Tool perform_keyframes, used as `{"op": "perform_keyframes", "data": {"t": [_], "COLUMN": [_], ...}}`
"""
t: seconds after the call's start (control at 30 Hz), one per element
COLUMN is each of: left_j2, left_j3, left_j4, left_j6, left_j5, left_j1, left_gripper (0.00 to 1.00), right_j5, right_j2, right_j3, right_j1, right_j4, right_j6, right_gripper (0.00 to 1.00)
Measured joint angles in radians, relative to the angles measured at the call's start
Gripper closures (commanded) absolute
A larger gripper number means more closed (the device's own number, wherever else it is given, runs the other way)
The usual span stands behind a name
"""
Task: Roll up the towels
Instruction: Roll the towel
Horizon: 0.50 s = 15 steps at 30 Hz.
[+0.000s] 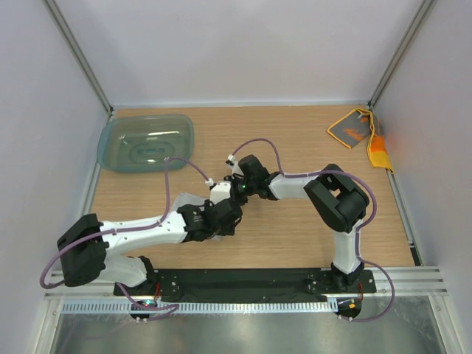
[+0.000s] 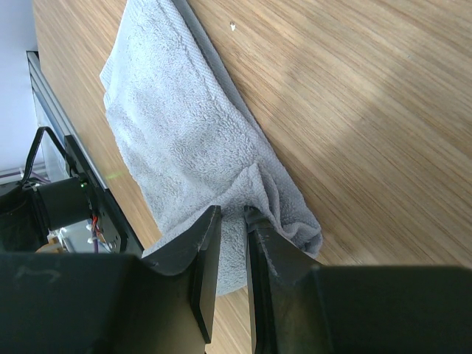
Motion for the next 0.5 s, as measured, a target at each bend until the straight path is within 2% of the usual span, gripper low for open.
{"op": "perform_keyframes", "data": {"t": [0.3,0.5], "left_j2": [0.16,0.185], "left_j3": [0.011,0.008], "left_j4": [-0.048,-0.047], "left_j6": [-0.011,-0.034], "left_j5": [-0.04,-0.044], "left_j1": [0.0,0.0], "left_gripper": [0.51,0.51], "right_j5": [-0.004,-0.008], "right_j2": [0.0,0.0], "right_j3": [-0.002,-0.005], "right_j1": [0.0,0.0], "right_j4": [0.0,0.002], "right_j6": [0.0,0.0], "right_gripper": [0.73,0.73]}}
